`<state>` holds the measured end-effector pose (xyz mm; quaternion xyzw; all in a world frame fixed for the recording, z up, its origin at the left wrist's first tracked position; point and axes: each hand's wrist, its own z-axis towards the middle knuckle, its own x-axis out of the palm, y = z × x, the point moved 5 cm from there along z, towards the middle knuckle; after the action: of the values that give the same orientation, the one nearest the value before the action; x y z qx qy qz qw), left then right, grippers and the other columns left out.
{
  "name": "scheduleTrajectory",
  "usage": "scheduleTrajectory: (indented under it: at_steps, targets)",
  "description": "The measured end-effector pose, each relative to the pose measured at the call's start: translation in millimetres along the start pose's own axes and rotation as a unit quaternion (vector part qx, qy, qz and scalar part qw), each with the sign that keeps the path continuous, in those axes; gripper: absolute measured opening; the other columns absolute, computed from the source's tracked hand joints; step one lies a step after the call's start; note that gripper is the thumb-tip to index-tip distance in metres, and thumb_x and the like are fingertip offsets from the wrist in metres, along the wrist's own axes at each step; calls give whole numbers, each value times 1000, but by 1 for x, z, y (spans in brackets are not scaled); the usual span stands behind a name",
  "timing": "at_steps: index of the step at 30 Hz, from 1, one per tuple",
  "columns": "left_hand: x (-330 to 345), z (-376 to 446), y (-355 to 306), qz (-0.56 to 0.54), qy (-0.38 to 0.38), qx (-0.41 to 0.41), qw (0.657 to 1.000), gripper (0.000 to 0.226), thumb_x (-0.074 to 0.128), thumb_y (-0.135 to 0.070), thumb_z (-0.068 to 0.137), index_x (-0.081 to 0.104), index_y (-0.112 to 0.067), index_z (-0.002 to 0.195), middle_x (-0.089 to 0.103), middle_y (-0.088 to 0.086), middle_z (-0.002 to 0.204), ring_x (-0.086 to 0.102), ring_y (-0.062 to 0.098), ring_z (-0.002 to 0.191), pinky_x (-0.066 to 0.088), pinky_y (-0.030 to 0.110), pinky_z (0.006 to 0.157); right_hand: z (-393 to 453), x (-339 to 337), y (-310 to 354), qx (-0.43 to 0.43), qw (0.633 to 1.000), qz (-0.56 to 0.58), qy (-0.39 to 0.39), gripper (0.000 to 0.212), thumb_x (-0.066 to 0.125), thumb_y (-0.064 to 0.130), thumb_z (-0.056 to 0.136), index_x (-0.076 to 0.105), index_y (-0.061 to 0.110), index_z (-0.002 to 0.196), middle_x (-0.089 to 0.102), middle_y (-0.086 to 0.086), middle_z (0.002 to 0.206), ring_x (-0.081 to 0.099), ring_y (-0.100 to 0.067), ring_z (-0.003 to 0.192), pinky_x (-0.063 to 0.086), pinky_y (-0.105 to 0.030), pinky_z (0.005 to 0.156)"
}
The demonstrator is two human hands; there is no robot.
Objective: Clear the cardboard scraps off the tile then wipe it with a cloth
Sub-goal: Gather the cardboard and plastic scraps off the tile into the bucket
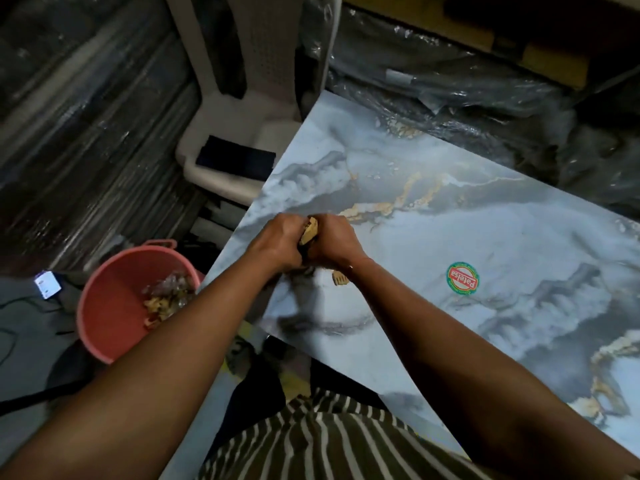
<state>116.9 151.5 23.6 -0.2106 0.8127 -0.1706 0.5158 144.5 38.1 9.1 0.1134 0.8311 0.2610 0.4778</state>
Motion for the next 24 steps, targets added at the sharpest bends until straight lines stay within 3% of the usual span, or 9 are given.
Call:
scheduleTrajectory:
  at_steps: [5, 8, 15, 18, 24]
  targets:
    - [-20, -26, 59, -14, -36, -8, 999, 64, 86, -17, 70, 64, -12, 131, 67, 15, 127, 64, 33, 120, 52, 42, 99, 6, 39, 59, -52, 998, -22, 32, 31, 86, 25, 68, 76, 15, 96, 77, -9, 94, 73, -29, 88, 60, -41, 78]
    - [-29, -48, 106, -33, -26, -33, 999, 58, 79, -6, 72, 67, -6, 129, 68, 19, 124, 65, 34, 118, 52, 43, 97, 5, 72, 102, -71, 995, -44, 56, 36, 84, 31, 73, 77, 15, 104, 77, -11, 103, 73, -31, 98, 59, -43, 86]
    - [-56, -114, 226, -61, -39, -88, 994, 47, 77, -2, 70, 68, -8, 116, 71, 15, 111, 69, 32, 107, 56, 39, 88, -4, 156, 207, -91, 989, -65, 101, 41, 89, 29, 71, 77, 16, 108, 77, -10, 103, 73, -29, 99, 57, -35, 82]
    - [-73, -141, 275, -76, -53, -109, 990, 42, 74, 0, 71, 66, -10, 112, 69, 12, 109, 67, 30, 108, 54, 36, 85, -6, 186, 256, -106, 985, -65, 115, 46, 88, 34, 69, 76, 19, 111, 77, -9, 107, 73, -30, 103, 59, -40, 88]
    - [-92, -185, 362, -68, -98, -177, 977, 67, 79, -4, 71, 58, -17, 134, 64, 11, 130, 62, 31, 121, 55, 43, 97, 0, 250, 336, -161, 973, -87, 139, 50, 83, 32, 74, 71, 18, 121, 75, -11, 116, 69, -30, 112, 54, -36, 93]
